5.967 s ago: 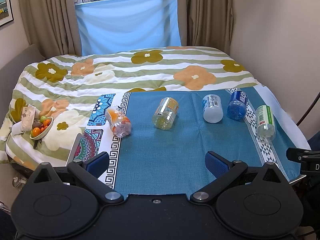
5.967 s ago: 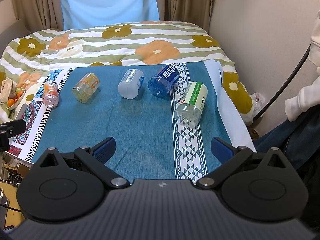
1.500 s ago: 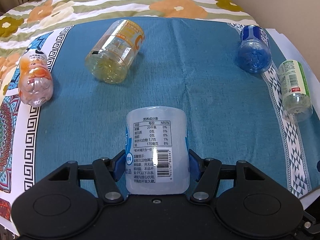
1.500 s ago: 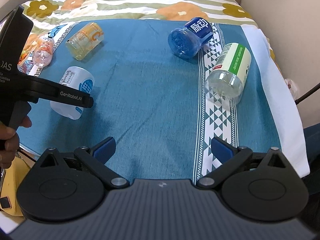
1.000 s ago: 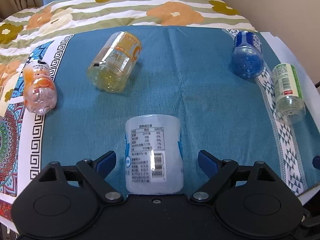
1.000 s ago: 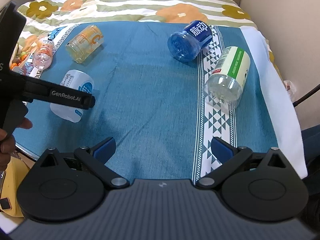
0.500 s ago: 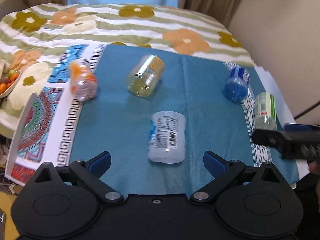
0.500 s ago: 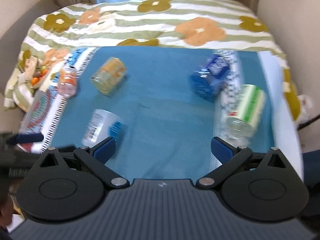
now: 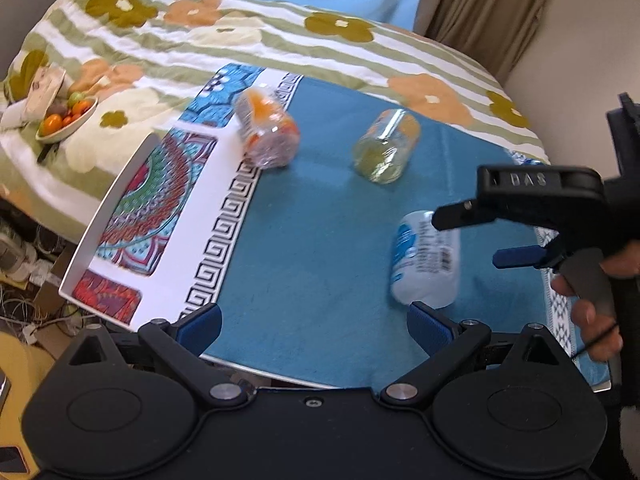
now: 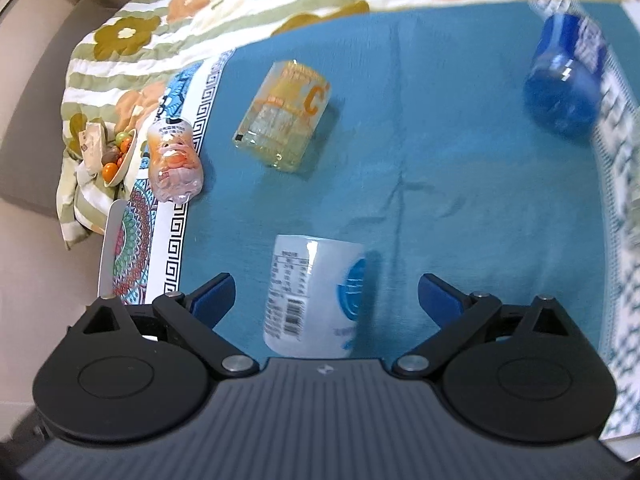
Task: Flip cup upright
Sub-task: 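Close the right gripper around the white cup's body, then rotate the white cup rim-up with the right gripper and lower it onto the cloth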
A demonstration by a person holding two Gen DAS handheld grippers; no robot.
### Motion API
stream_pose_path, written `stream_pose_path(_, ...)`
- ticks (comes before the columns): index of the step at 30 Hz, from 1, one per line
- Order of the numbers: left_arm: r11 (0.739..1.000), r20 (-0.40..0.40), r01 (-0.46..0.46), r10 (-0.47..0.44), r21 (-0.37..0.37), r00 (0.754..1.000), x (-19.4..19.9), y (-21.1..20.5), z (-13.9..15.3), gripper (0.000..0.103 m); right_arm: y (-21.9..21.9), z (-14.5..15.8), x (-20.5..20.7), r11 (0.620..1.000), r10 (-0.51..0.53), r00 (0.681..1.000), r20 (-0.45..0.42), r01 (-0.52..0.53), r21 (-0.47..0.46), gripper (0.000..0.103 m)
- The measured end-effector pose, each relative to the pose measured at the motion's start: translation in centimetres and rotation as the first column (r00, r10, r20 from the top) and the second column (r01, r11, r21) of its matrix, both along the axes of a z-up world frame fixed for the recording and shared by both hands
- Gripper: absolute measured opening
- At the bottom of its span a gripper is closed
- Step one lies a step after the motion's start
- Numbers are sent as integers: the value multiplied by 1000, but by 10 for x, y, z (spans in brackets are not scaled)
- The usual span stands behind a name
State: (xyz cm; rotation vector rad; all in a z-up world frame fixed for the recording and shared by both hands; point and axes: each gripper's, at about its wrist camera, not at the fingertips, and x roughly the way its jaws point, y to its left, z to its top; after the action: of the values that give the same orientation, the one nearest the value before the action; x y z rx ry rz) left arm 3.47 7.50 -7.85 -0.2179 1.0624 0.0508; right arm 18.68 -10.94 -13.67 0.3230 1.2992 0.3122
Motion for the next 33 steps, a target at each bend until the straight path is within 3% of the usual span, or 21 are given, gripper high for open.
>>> stream_pose_path(9,1000,-13,11,-11,-4,1000,2,22,-9,101,9,-28,19,995,-84,988,-127,91,44,103)
stream_pose_path(12,1000,-13,16,-16,-10,1000,4,27,-10,101,11,-30,22,995,-90,986,-138,94,29,90)
stream_pose_path(21,999,-20,25,-26,-19,999,10,32,-13,101,15,-34,27,997,-81,984,-158,83,7,76)
stream_pose_path(27,999,-20,28,-28,-16,999,11,32,-11,101,16,-23,25,998,-66,993,-98,67,7,74)
stream_pose_path(33,999,-20,34,-34,-12,999,13,30,-11,101,30,-5,7,999,32,992,120,-30,-23,74)
